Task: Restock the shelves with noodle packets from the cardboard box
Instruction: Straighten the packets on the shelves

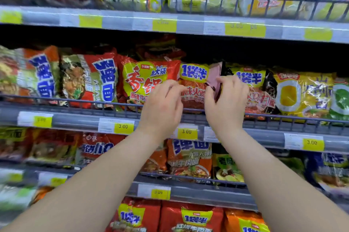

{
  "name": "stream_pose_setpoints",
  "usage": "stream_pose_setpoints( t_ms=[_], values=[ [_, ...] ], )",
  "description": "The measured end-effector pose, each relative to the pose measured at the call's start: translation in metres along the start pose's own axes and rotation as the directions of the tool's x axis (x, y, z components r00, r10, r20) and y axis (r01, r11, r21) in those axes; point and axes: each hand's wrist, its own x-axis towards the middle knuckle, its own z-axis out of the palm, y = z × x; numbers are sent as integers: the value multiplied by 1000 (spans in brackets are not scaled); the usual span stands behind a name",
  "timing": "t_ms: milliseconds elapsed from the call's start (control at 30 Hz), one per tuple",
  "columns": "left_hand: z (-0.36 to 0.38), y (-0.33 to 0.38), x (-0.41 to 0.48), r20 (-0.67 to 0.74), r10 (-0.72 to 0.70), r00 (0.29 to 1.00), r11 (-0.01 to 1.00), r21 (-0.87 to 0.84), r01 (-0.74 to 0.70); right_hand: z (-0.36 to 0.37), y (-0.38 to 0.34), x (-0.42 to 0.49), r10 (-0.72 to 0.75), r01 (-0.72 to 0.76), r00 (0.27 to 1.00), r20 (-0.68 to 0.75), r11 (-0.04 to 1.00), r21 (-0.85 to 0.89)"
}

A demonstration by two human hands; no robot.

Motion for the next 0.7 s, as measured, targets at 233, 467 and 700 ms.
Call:
stream_pose_setpoints(
  t_ms=[233,467,700],
  values=[
    [-69,-92,-2,-5,-406,914,843,384,376,51,-94,-32,-310,305,918,247,951,58],
    [-78,-154,19,361,-566,741,772,548,323,77,-130,-36,-196,268,844,500,960,-76],
    [-84,-148,15,303,-657,690,714,544,441,69,-89,-16,-249,337,789,562,940,-57]
  ],
)
